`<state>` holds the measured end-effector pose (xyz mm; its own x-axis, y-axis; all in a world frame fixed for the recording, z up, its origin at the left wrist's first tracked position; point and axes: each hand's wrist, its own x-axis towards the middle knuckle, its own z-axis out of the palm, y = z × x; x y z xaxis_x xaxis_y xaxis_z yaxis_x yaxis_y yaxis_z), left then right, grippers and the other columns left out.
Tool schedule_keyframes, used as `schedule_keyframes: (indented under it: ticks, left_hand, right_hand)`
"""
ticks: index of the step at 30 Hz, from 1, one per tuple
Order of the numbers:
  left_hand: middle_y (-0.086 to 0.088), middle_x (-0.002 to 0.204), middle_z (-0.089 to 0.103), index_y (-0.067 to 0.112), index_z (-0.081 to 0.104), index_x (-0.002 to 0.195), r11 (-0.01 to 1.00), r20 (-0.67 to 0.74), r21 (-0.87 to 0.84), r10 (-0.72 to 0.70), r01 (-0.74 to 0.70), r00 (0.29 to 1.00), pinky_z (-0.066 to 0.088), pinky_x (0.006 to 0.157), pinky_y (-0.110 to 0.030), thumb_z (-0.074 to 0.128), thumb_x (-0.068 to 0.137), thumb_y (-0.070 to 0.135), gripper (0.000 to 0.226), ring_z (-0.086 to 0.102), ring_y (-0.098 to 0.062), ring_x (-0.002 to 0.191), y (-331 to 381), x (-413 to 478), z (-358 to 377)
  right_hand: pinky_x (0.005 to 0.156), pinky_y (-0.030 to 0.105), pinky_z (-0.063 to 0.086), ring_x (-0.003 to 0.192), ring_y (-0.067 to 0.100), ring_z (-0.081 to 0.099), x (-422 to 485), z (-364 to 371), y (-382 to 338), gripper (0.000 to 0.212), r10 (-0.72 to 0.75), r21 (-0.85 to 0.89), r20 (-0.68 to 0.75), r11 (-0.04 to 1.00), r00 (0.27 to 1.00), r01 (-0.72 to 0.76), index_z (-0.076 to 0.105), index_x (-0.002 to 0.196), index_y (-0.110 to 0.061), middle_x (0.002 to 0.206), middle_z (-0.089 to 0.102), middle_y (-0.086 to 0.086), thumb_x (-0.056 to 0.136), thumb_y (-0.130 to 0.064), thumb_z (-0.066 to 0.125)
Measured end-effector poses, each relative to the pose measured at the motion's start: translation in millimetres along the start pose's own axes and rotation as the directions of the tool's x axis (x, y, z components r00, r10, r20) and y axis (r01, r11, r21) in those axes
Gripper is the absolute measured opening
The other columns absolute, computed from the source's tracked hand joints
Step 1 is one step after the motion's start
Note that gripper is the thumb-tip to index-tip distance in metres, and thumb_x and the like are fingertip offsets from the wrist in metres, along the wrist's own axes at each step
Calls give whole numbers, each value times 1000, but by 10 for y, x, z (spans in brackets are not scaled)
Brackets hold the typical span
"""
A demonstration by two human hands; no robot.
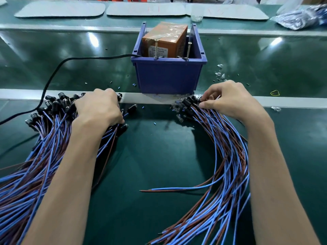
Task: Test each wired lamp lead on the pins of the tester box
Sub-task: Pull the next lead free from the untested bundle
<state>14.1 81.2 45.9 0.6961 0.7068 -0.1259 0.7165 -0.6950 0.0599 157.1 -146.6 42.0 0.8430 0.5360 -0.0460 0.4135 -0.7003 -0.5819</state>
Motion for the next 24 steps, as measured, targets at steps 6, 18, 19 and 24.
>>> schedule_keyframes:
  ticks: [6,18,19,24]
  left_hand:
    - [-9,96,63,26,71,90,997,-48,-58,48,-51,998,43,77,-34,77,68,23,23,58,-34,95,58,-45,-53]
    - [17,79,70,30,69,88,620,-406,-550,387,-560,828,46,65,-25,81,70,31,22,47,8,51,557,-426,-159]
    - [18,79,70,30,68,89,599,-420,-567,380,-565,825,44,65,-24,81,70,29,23,47,9,51,577,-432,-149]
    - [19,78,71,28,63,102,553,-428,-606,379,-572,820,44,66,-26,75,68,17,37,50,6,55,592,-447,-158]
  right_hand:
    - [51,3,35,60,-5,51,-18,-11,-145,8,-54,74,-24,996,998,56,69,77,-30,65,61,-14,82,-34,72]
    - [63,13,45,70,1,60,-137,74,-364,16,-317,509,260,848,912,150,72,99,-19,80,70,-8,89,-31,66]
    - [65,14,45,71,2,60,-138,61,-351,17,-328,530,243,833,913,158,72,100,-16,79,69,-8,90,-29,65]
    - [62,12,43,70,2,58,-154,15,-326,11,-351,613,166,769,922,183,73,93,-13,76,68,-6,91,-19,63]
